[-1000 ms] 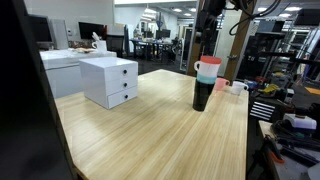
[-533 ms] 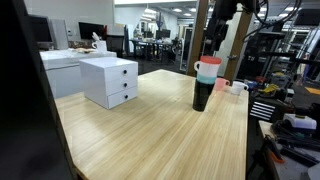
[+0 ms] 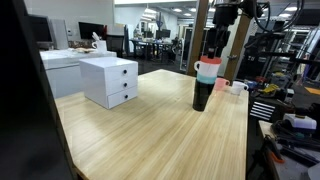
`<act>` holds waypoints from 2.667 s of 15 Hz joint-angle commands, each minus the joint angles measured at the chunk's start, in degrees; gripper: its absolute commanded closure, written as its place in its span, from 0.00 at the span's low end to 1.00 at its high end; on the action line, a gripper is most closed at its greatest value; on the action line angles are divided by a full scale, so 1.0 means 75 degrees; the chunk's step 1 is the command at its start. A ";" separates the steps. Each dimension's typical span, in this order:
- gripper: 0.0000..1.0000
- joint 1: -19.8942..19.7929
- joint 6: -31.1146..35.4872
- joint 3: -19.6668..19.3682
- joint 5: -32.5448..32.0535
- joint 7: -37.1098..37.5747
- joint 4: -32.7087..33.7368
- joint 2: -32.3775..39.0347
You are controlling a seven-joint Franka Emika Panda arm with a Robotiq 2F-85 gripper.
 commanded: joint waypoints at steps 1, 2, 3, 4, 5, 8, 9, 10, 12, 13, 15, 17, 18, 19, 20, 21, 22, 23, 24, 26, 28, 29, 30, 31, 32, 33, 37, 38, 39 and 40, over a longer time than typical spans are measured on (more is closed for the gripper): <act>0.56 -0.0033 0.0088 0.0155 -0.0143 0.0270 -0.0127 -0.0111; 0.64 -0.0027 0.0078 0.0175 -0.0135 0.0286 -0.0122 -0.0105; 0.69 -0.0020 0.0059 0.0190 -0.0114 0.0293 -0.0121 -0.0103; 0.77 -0.0014 0.0024 0.0206 -0.0089 0.0309 -0.0130 -0.0106; 0.85 -0.0014 -0.0011 0.0226 -0.0086 0.0336 -0.0154 -0.0116; 0.95 0.0013 -0.0086 0.0255 -0.0032 0.0394 -0.0203 -0.0123; 0.97 0.0007 -0.0087 0.0260 -0.0025 0.0436 -0.0203 -0.0113; 0.99 0.0010 -0.0117 0.0257 -0.0011 0.0435 -0.0194 -0.0111; 0.95 0.0022 -0.0131 0.0263 0.0000 0.0409 -0.0175 -0.0137; 0.94 0.0024 -0.0127 0.0269 -0.0008 0.0404 -0.0180 -0.0138; 0.94 0.0026 -0.0137 0.0268 0.0000 0.0399 -0.0178 -0.0142; 0.95 0.0033 -0.0184 0.0262 0.0006 0.0357 -0.0158 -0.0138; 0.88 0.0040 -0.0213 0.0254 0.0028 0.0334 -0.0149 -0.0130; 0.93 0.0039 -0.0209 0.0257 0.0008 0.0323 -0.0162 -0.0136; 0.91 0.0045 -0.0243 0.0261 -0.0010 0.0294 -0.0166 -0.0142; 0.65 0.0040 -0.0220 0.0281 -0.0057 0.0316 -0.0187 -0.0157; 0.94 0.0043 -0.0217 0.0282 -0.0039 0.0320 -0.0193 -0.0162; 0.92 0.0048 -0.0244 0.0282 -0.0033 0.0292 -0.0179 -0.0165; 0.95 0.0051 -0.0246 0.0289 -0.0036 0.0283 -0.0175 -0.0179; 0.96 0.0064 -0.0264 0.0297 -0.0017 0.0257 -0.0155 -0.0208; 0.96 0.0068 -0.0267 0.0318 -0.0032 0.0244 -0.0150 -0.0241; 0.95 0.0070 -0.0257 0.0326 -0.0042 0.0234 -0.0153 -0.0253; 0.95 0.0075 -0.0290 0.0328 -0.0014 0.0237 -0.0141 -0.0264; 0.94 0.0076 -0.0287 0.0333 -0.0013 0.0233 -0.0141 -0.0289; 0.95 0.0076 -0.0292 0.0332 -0.0004 0.0231 -0.0127 -0.0298; 0.95 0.0080 -0.0313 0.0329 0.0010 0.0217 -0.0112 -0.0307; 0.94 0.0134 -0.0496 0.0259 0.0227 0.0072 -0.0026 -0.0400; 0.95 0.0142 -0.0555 0.0253 0.0265 0.0048 0.0009 -0.0430; 0.95 0.0123 -0.0590 0.0283 0.0217 0.0114 0.0022 -0.0473; 0.95 0.0139 -0.0623 0.0268 0.0259 0.0075 0.0037 -0.0510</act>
